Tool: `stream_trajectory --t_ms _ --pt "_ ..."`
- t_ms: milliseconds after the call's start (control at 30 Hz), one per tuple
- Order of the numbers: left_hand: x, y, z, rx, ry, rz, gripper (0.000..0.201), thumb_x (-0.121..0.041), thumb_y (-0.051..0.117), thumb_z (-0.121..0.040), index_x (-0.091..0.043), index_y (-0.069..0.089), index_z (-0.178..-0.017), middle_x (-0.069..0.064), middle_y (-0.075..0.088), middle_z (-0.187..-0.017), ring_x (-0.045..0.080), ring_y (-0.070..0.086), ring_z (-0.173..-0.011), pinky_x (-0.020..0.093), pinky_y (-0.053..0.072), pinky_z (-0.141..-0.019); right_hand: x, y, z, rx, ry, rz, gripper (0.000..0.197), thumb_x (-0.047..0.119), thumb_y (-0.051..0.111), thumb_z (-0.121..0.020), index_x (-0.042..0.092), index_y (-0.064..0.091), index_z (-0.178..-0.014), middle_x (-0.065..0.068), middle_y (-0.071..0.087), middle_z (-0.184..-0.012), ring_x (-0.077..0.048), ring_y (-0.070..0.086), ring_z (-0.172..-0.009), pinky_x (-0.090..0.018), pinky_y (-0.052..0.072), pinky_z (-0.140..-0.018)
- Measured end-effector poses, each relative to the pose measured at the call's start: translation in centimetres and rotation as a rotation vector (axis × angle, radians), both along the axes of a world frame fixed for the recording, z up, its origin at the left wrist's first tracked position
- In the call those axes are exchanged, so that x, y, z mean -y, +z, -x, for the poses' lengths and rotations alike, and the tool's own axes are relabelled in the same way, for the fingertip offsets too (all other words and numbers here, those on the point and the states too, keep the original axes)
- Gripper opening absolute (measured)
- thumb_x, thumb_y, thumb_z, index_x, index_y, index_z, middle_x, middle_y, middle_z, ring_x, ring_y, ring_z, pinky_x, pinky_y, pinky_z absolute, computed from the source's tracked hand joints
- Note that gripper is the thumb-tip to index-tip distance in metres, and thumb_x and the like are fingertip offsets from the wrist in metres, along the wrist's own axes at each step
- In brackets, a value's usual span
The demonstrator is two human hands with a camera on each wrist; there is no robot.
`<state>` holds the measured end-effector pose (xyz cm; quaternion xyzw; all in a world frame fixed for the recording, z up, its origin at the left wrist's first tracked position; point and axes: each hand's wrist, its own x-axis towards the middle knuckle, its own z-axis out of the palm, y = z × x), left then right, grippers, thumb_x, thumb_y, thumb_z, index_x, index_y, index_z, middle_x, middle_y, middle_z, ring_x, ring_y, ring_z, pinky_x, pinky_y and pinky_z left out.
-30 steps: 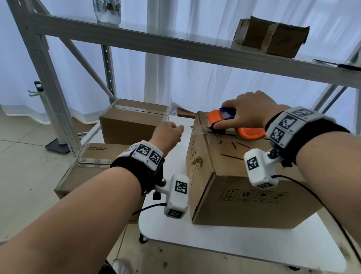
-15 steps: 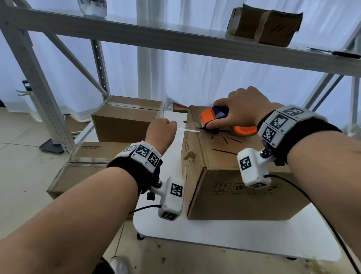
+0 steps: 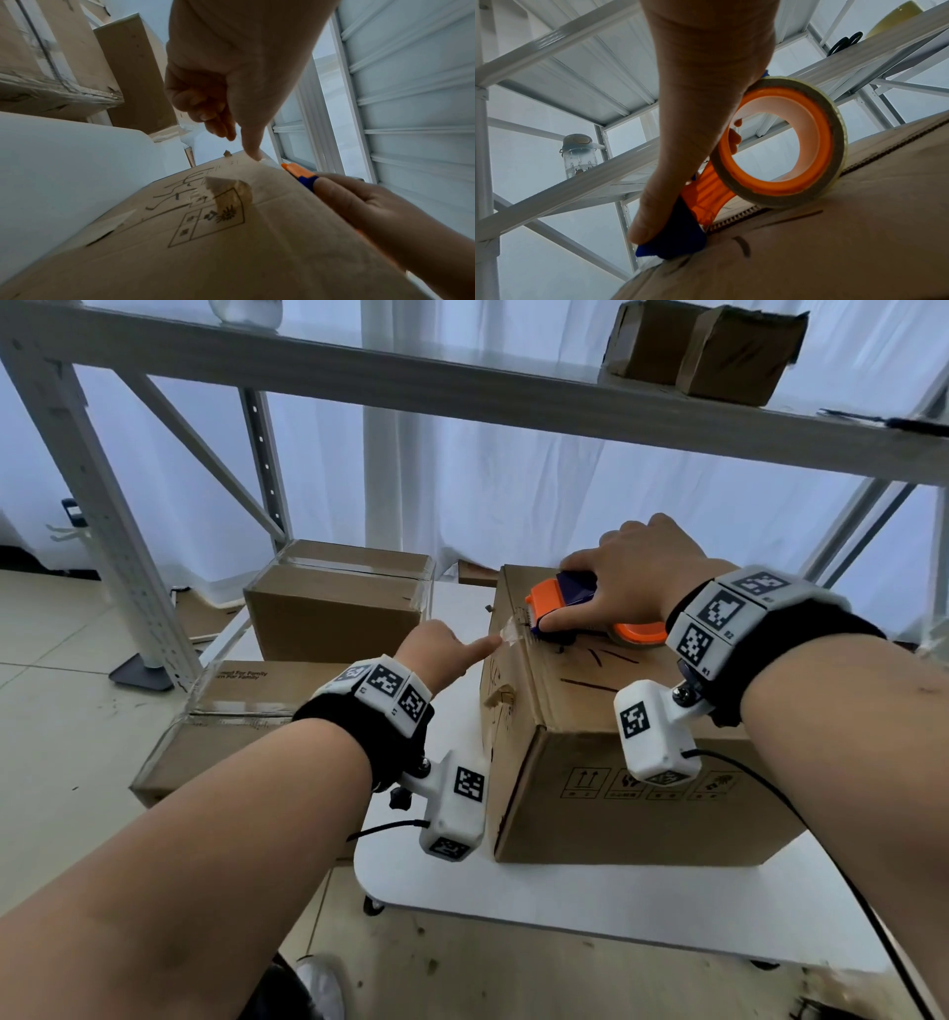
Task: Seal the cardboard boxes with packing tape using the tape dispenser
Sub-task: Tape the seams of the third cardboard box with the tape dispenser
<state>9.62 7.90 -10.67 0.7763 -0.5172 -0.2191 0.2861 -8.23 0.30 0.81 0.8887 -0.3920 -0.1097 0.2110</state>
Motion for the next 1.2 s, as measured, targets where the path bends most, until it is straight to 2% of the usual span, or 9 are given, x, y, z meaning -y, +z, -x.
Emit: stream_trajectory --t_ms 233,433,500,567,667,733,867,1000,1200 --pt "0.6 0.3 0.9 0.142 -0.077 -0.105 0.064 -0.062 0.039 -0.091 -0.005 0.056 -0.068 0.001 0.053 -0.059 0.012 0.048 -0.051 0.022 0.040 -0.054 0.0 -0.1 0.0 0.001 -0.011 0.009 0.096 0.096 0.023 -0.060 0.036 0.047 -0.132 -0.002 0.059 -0.111 -0.025 0.050 -0.108 -0.040 0.032 -0.087" --pt "0.8 0.7 0.9 0.102 -0.123 -0.180 0.065 -0.061 0.034 -0.093 -0.001 0.062 -0.095 0.004 0.067 -0.087 0.011 0.050 -0.056 0.022 0.041 -0.053 -0.2 0.0 0.0 0.008 -0.026 -0.006 0.097 0.096 0.022 -0.059 0.036 0.047 -0.131 -0.003 0.059 -0.112 -0.025 0.049 -0.109 -0.040 0.031 -0.088" --pt "0.9 1.1 1.0 0.178 -0.142 -0.204 0.064 -0.061 0.032 -0.094 -0.003 0.059 -0.084 0.004 0.064 -0.082 0.012 0.049 -0.055 0.022 0.040 -0.053 -0.2 -0.1 0.0 0.012 -0.027 -0.005 0.096 0.095 0.023 -0.059 0.037 0.047 -0.131 -0.002 0.059 -0.112 -0.025 0.049 -0.109 -0.040 0.030 -0.087" --pt "0.6 1.1 0.6 0.333 -0.179 -0.278 0.068 -0.067 0.031 -0.090 -0.005 0.056 -0.076 0.004 0.062 -0.076 0.014 0.053 -0.059 0.023 0.044 -0.059 -0.2 -0.1 0.1 0.017 -0.025 -0.004 0.095 0.095 0.023 -0.060 0.037 0.048 -0.130 -0.002 0.059 -0.110 -0.024 0.049 -0.108 -0.040 0.030 -0.086" --pt "0.3 0.2 -0.3 0.463 -0.188 -0.369 0.070 -0.071 0.039 -0.084 -0.004 0.060 -0.088 0.006 0.063 -0.079 0.016 0.059 -0.070 0.030 0.052 -0.076 -0.1 -0.1 0.1 0.018 -0.020 0.002 0.095 0.096 0.023 -0.060 0.037 0.047 -0.131 -0.002 0.059 -0.110 -0.024 0.049 -0.108 -0.040 0.031 -0.087" --pt "0.3 0.7 -0.6 0.330 -0.149 -0.189 0.052 -0.052 0.044 -0.094 -0.003 0.060 -0.087 0.007 0.064 -0.078 0.014 0.061 -0.069 0.031 0.053 -0.080 -0.2 -0.1 0.1 0.020 -0.021 -0.001 0.095 0.096 0.024 -0.060 0.037 0.048 -0.130 -0.002 0.059 -0.110 -0.024 0.049 -0.108 -0.040 0.031 -0.088" --pt "0.2 3.8 0.2 -0.366 -0.110 0.204 0.023 -0.013 0.049 -0.098 0.005 0.061 -0.106 0.016 0.069 -0.098 0.014 0.066 -0.077 0.022 0.057 -0.071 -0.2 -0.1 0.2 0.029 -0.026 -0.005 0.094 0.096 0.025 -0.061 0.036 0.048 -0.130 -0.003 0.059 -0.112 -0.025 0.049 -0.109 -0.041 0.030 -0.088" --pt "-0.8 5.7 1.8 -0.779 -0.106 0.095 0.032 -0.025 0.043 -0.101 0.004 0.057 -0.101 0.023 0.065 -0.098 0.026 0.068 -0.082 0.031 0.058 -0.073 -0.3 -0.2 0.2 0.038 -0.030 0.002 0.093 0.095 0.025 -0.061 0.036 0.048 -0.130 -0.003 0.059 -0.112 -0.025 0.049 -0.109 -0.041 0.030 -0.088" --pt "-0.7 4.3 3.1 -0.792 -0.141 -0.064 0.046 -0.044 0.036 -0.100 -0.004 0.054 -0.115 0.016 0.061 -0.106 0.025 0.059 -0.094 0.034 0.048 -0.088 -0.4 -0.3 0.2 0.049 -0.019 0.011 0.092 0.095 0.024 -0.062 0.036 0.050 -0.127 -0.003 0.059 -0.108 -0.024 0.049 -0.106 -0.040 0.028 -0.084"
